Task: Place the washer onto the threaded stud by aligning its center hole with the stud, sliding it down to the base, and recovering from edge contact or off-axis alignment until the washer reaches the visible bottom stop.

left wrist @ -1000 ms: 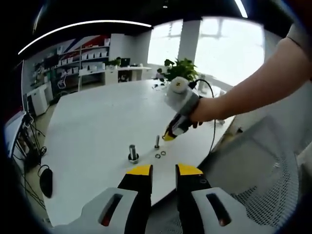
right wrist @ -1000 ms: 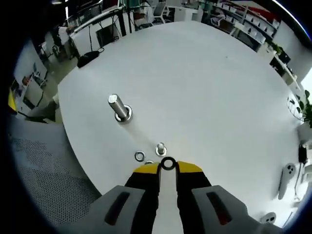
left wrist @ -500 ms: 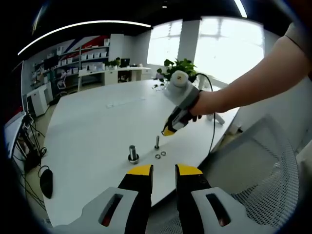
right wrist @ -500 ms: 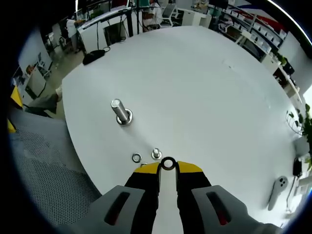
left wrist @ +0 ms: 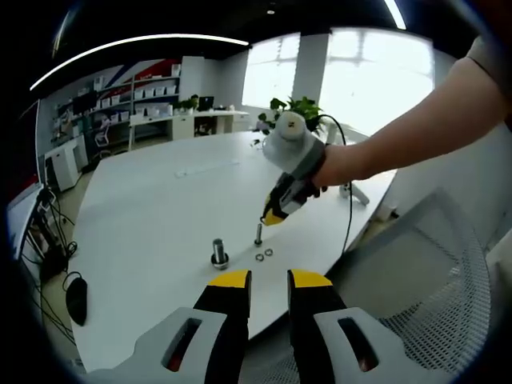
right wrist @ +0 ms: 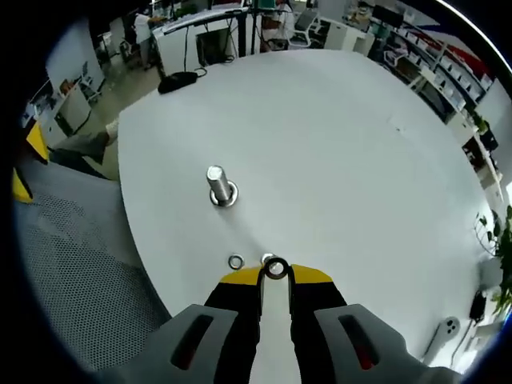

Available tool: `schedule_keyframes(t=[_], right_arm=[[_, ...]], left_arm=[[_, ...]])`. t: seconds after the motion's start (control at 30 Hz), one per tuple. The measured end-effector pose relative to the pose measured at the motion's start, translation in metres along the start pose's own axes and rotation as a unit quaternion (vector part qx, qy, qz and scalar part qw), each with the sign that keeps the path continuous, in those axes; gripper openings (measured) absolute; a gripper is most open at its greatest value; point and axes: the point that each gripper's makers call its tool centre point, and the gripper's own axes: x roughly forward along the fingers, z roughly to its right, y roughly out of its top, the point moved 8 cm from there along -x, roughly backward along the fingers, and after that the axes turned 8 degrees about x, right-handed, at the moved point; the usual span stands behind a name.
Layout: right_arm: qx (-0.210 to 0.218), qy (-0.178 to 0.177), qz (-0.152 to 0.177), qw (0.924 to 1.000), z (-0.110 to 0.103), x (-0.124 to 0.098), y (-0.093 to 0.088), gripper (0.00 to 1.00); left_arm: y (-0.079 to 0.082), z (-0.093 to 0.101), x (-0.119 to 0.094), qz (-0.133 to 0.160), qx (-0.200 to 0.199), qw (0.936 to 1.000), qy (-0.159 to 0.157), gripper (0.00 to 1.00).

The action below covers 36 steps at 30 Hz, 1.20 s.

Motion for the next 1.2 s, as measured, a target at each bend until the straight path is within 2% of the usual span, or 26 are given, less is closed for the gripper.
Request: schedule_keyframes(t=[0.13, 0.8, 1.2], right_arm=[[0.002, 0.002, 0.002, 1.0, 0.001, 0.001, 0.002, 0.14], [-0.031, 0.013, -0.034, 0.9989, 0.0, 0.02, 0.006, 0.14], [-0.025, 0.023, -0.064, 0.9974, -0.001, 0.049, -0.002, 0.14]], left_arm=[[0.0, 0.0, 0.0, 0.0, -0.001, 1.0, 0.001, 0.16], [0.0, -0.002, 0.0, -0.004, -0.002, 1.0, 0.004, 0.15], [-0.002, -0.001, 0.0, -0.007, -0.004, 0.9999, 0.006, 0.15]])
